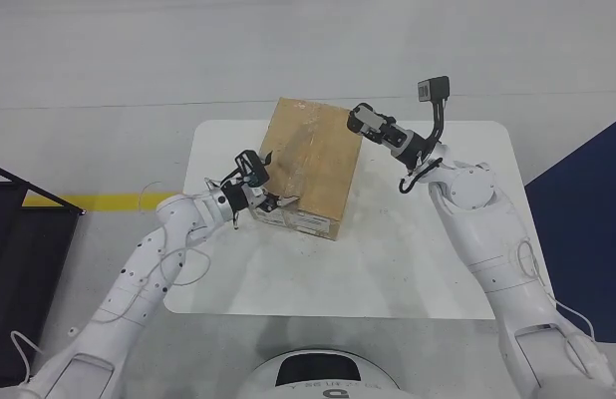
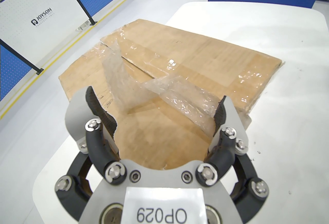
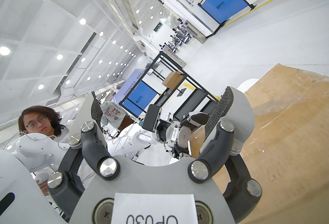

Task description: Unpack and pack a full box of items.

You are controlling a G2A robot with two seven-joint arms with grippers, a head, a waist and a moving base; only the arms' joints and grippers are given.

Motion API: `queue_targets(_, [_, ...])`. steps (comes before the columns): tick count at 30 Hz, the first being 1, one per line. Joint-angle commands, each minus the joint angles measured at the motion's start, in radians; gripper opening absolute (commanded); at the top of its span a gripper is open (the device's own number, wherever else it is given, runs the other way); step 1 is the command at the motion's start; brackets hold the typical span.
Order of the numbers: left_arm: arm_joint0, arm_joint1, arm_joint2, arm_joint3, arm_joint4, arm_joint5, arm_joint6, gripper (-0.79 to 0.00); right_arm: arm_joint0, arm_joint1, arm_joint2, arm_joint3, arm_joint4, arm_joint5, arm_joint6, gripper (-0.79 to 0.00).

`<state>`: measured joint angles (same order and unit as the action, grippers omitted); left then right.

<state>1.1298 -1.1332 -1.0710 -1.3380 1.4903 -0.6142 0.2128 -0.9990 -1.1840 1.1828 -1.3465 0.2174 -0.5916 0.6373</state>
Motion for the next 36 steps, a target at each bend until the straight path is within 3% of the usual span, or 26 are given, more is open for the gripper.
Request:
queue_targets(1, [-0.004,-0.001,0.004,0.005,0.010,0.001,-0.002,0.000,0.000,0.000,0.000,0.000,0.000,0.000,0.000,0.000])
queue_targets(20, [-0.087,-0.018,0.059,0.049,0.065,0.004,0.026,0.000,-0.013,-0.004,-0.010,-0.032,-0.057,0.052,-0.050,0.000])
queue_targets(28, [-0.052,-0.016,0.025,0.077,-0.052,-0.047,0.174,0.000,-0.016,-0.004,0.000,-0.027,-0.065,0.052,-0.072,0.000])
queue_targets(36, [-0.039,-0.010,0.015,0.082,-0.001,-0.015,0.113,0.000,0.025,-0.013,-0.049,-0.025,-0.179,0.134,-0.076,0.000])
